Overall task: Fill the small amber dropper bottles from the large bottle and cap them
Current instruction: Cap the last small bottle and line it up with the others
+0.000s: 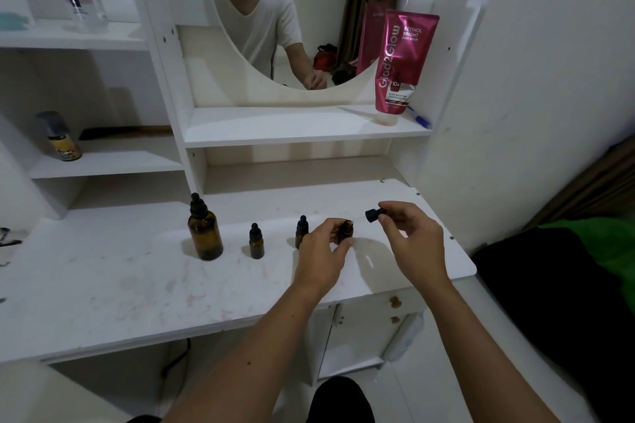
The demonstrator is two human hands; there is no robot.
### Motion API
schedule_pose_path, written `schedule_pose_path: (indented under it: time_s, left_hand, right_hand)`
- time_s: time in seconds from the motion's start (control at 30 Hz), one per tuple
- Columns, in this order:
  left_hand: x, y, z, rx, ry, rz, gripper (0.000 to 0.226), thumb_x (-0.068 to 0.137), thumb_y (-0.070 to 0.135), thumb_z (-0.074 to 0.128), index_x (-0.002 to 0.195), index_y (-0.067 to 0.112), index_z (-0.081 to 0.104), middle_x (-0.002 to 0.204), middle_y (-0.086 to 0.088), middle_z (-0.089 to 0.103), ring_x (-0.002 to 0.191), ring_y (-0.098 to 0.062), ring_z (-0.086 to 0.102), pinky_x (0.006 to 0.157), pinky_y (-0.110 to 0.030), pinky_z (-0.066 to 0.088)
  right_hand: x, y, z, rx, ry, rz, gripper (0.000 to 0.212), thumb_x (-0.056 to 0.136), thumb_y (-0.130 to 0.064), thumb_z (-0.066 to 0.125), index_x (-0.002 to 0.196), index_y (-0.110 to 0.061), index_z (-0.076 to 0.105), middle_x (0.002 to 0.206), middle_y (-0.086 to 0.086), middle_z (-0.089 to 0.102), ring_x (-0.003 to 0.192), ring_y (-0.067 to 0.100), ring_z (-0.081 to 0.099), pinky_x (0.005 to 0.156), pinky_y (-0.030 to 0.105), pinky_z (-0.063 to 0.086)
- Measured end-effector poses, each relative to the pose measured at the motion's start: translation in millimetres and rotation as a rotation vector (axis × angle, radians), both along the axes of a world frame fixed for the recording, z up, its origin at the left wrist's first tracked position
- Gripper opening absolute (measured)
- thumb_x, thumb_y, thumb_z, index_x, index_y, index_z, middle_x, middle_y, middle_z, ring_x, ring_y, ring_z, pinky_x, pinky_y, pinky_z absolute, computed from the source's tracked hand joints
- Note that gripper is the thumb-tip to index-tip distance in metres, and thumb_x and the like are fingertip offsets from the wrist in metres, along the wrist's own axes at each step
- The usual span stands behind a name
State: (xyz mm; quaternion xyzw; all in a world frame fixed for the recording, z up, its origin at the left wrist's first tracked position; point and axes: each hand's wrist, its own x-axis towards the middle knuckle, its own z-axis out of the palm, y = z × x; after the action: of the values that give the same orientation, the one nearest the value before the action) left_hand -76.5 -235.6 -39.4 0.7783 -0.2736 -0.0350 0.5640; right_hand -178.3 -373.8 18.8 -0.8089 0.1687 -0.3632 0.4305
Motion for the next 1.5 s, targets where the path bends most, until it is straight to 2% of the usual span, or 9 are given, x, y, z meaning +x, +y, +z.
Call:
schedule_pose_path:
  time_s: [0.13, 0.37, 0.6, 0.83, 0.97, 1.03, 1.17, 1.37, 1.5]
  left_hand:
    - [0, 0, 1, -0.011, 0.014, -0.007, 0.029, 0.094, 0.019, 0.073, 0.122, 0.025, 0.067, 0.111, 0.015, 0.072, 0.104, 0.003, 0.065, 0.096, -0.014, 0.049]
    - [2, 0, 0, -0.021, -0.002, -0.022, 0.024, 0.096, 0.021, 0.070, 0.120, 0.023, 0.068, 0.109, 0.015, 0.072, 0.103, 0.001, 0.066, 0.096, -0.019, 0.052]
    - [2, -1, 1, -0.040, 0.028, -0.023, 0.024, 0.095, 0.021, 0.071, 0.119, 0.024, 0.068, 0.107, 0.016, 0.072, 0.102, 0.003, 0.065, 0.092, -0.013, 0.050]
    - [3, -1, 0, -0.049, 0.047, -0.020, 0.023, 0.094, 0.016, 0.072, 0.115, 0.023, 0.069, 0.100, 0.016, 0.072, 0.096, 0.001, 0.066, 0.088, -0.020, 0.055]
    - [2, -1, 1, -0.054, 0.043, -0.016, 0.023, 0.094, 0.015, 0.072, 0.117, 0.021, 0.070, 0.104, 0.015, 0.072, 0.099, 0.004, 0.066, 0.091, -0.018, 0.053]
    - [2, -2, 1, -0.043, 0.028, -0.010, 0.022, 0.095, 0.017, 0.072, 0.116, 0.021, 0.069, 0.105, 0.014, 0.072, 0.101, 0.002, 0.066, 0.093, -0.018, 0.052]
    - [3, -3, 1, -0.046, 0.050, -0.014, 0.023, 0.093, 0.013, 0.073, 0.115, 0.021, 0.069, 0.105, 0.014, 0.073, 0.100, 0.000, 0.067, 0.093, -0.024, 0.056]
    - [3, -3, 1, -0.040, 0.021, -0.004, 0.023, 0.095, 0.018, 0.071, 0.119, 0.019, 0.068, 0.107, 0.011, 0.073, 0.103, 0.000, 0.066, 0.096, -0.025, 0.054]
    - [3, -4, -1, -0.035, 0.004, -0.004, 0.022, 0.094, 0.013, 0.072, 0.114, 0.021, 0.069, 0.104, 0.014, 0.073, 0.100, 0.002, 0.067, 0.095, -0.026, 0.055]
  right_hand:
    - [6, 2, 3, -0.185, 0.028, 0.034, 0.022, 0.095, -0.006, 0.072, 0.115, -0.015, 0.076, 0.106, -0.006, 0.076, 0.096, -0.001, 0.070, 0.085, 0.005, 0.050]
    - [24, 3, 7, -0.309, 0.080, 0.149, 0.024, 0.094, -0.001, 0.071, 0.113, -0.015, 0.077, 0.108, -0.007, 0.074, 0.099, 0.003, 0.071, 0.089, 0.014, 0.056]
    - [29, 9, -7, -0.252, 0.145, 0.150, 0.025, 0.095, -0.004, 0.072, 0.116, -0.017, 0.078, 0.110, -0.010, 0.078, 0.099, 0.003, 0.074, 0.093, 0.016, 0.057]
    - [33, 10, -7, -0.282, 0.181, 0.095, 0.024, 0.086, -0.025, 0.085, 0.108, -0.022, 0.075, 0.091, -0.012, 0.072, 0.088, 0.001, 0.068, 0.080, 0.008, 0.050]
    - [31, 13, -8, -0.255, 0.126, 0.144, 0.026, 0.095, -0.012, 0.074, 0.120, -0.017, 0.074, 0.111, -0.009, 0.073, 0.103, 0.002, 0.070, 0.089, 0.008, 0.052]
    - [32, 13, -8, -0.260, 0.146, 0.142, 0.025, 0.094, -0.007, 0.074, 0.117, -0.018, 0.076, 0.109, -0.009, 0.076, 0.097, 0.004, 0.072, 0.087, 0.008, 0.053]
    - [35, 12, -8, -0.271, 0.159, 0.046, 0.021, 0.087, -0.026, 0.084, 0.106, -0.024, 0.074, 0.087, -0.009, 0.070, 0.080, 0.006, 0.067, 0.074, 0.010, 0.050]
    - [31, 17, -11, -0.198, 0.153, 0.111, 0.027, 0.093, -0.006, 0.075, 0.117, -0.017, 0.074, 0.105, -0.009, 0.076, 0.095, -0.009, 0.068, 0.083, 0.008, 0.053]
    - [37, 17, -9, -0.194, 0.205, 0.011, 0.024, 0.087, -0.030, 0.084, 0.108, -0.030, 0.072, 0.086, -0.012, 0.069, 0.079, 0.002, 0.066, 0.074, 0.011, 0.052]
